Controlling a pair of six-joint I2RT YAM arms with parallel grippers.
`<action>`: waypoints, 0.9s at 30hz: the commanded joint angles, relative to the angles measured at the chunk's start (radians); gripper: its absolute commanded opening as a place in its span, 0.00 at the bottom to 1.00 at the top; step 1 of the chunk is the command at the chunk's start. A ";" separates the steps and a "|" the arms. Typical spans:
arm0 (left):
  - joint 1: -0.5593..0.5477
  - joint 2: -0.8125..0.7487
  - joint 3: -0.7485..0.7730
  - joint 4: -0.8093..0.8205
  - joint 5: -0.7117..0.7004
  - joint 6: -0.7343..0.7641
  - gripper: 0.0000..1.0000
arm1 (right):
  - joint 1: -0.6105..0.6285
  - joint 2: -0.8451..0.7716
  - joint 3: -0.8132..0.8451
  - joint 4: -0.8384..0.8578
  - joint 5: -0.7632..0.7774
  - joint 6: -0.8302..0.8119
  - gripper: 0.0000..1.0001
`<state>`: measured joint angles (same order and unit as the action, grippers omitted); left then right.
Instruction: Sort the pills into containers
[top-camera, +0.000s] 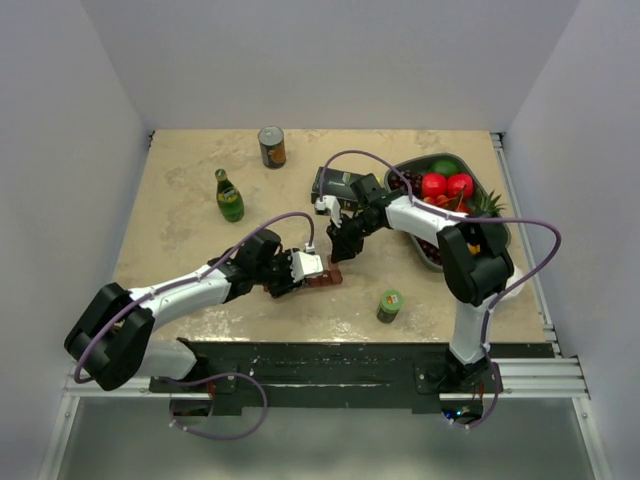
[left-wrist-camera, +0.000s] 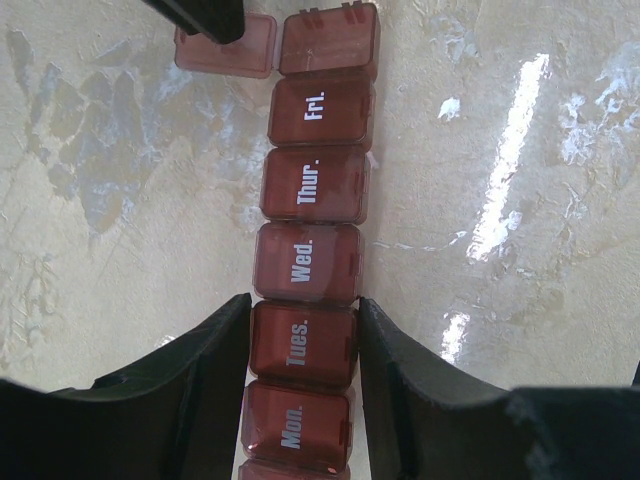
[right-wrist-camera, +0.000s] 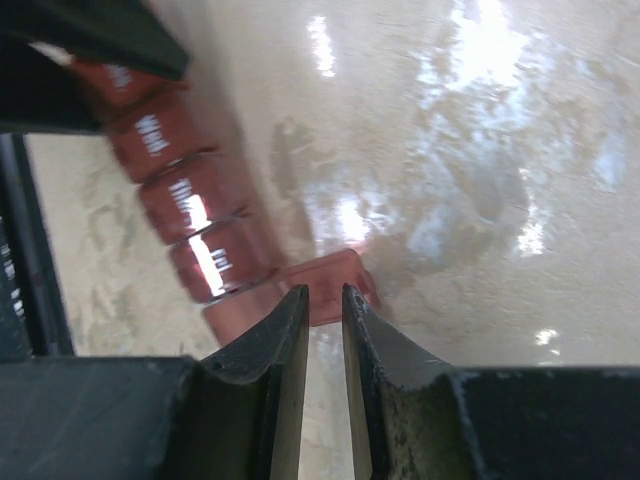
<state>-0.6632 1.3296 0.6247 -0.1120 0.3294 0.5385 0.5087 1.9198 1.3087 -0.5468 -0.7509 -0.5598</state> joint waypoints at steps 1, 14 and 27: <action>0.002 -0.032 0.021 0.066 0.033 0.002 0.00 | -0.002 -0.007 -0.015 0.134 0.125 0.103 0.25; 0.008 -0.012 0.026 0.080 -0.039 -0.009 0.00 | -0.022 -0.172 0.001 0.011 0.064 -0.043 0.43; 0.100 0.089 0.076 0.179 -0.078 -0.038 0.12 | -0.044 -0.460 -0.229 0.211 0.154 -0.074 0.99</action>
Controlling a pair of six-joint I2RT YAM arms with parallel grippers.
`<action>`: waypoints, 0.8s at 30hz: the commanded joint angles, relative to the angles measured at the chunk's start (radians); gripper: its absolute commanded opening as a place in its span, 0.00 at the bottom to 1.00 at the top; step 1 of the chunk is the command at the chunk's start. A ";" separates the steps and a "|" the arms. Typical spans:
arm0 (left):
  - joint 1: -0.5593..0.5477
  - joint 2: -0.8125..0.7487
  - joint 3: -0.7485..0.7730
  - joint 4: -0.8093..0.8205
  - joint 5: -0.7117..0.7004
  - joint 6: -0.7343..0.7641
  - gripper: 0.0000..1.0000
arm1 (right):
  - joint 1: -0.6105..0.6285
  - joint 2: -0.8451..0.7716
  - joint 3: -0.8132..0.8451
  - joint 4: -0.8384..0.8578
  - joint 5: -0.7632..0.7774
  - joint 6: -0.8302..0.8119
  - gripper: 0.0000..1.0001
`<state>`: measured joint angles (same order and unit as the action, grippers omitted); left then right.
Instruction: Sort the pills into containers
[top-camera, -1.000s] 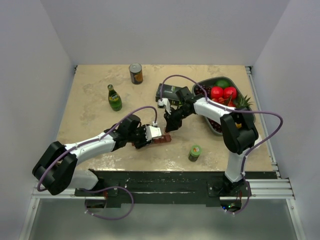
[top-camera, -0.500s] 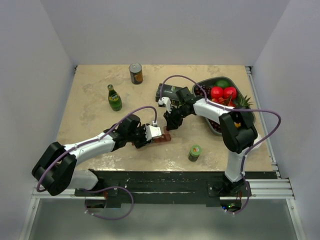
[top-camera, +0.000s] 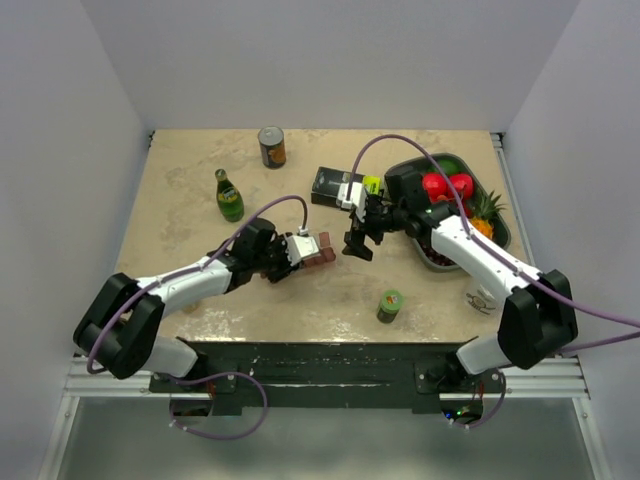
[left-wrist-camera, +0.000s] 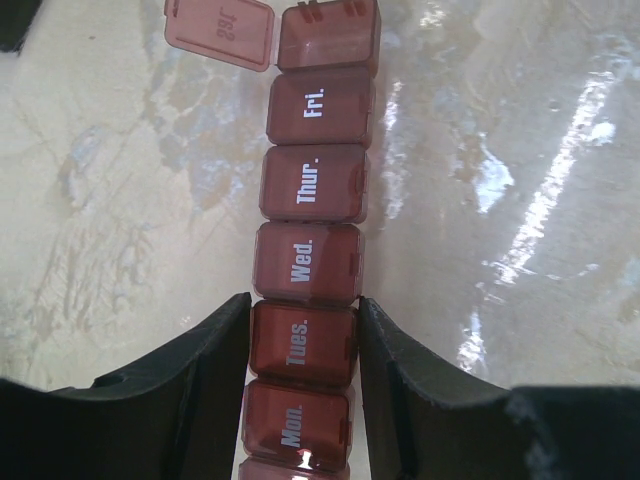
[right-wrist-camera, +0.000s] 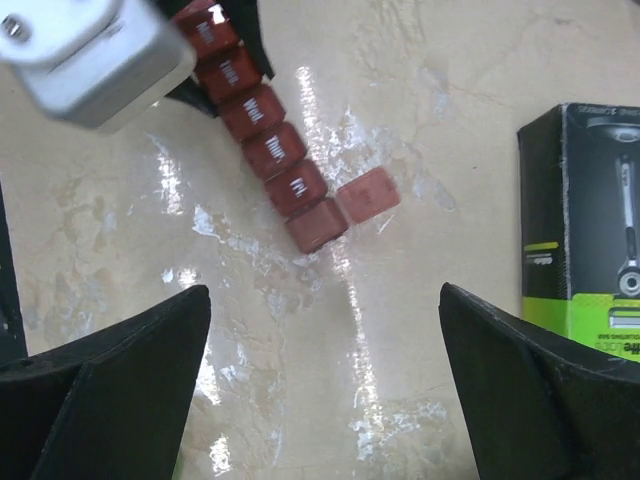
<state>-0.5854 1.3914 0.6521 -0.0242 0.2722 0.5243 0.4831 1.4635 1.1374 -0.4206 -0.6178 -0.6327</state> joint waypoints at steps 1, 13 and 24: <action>0.025 0.034 0.050 0.092 -0.025 -0.021 0.14 | -0.023 0.024 -0.048 0.054 -0.011 -0.016 0.99; 0.027 0.092 0.043 0.092 -0.067 -0.018 0.52 | -0.044 -0.006 -0.050 0.025 -0.057 -0.051 0.99; 0.029 0.052 0.043 0.070 -0.088 -0.056 0.76 | -0.054 -0.113 -0.056 -0.033 -0.048 -0.107 0.99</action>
<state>-0.5621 1.4868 0.6659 0.0154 0.1844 0.4976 0.4355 1.4300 1.0874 -0.4278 -0.6468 -0.6952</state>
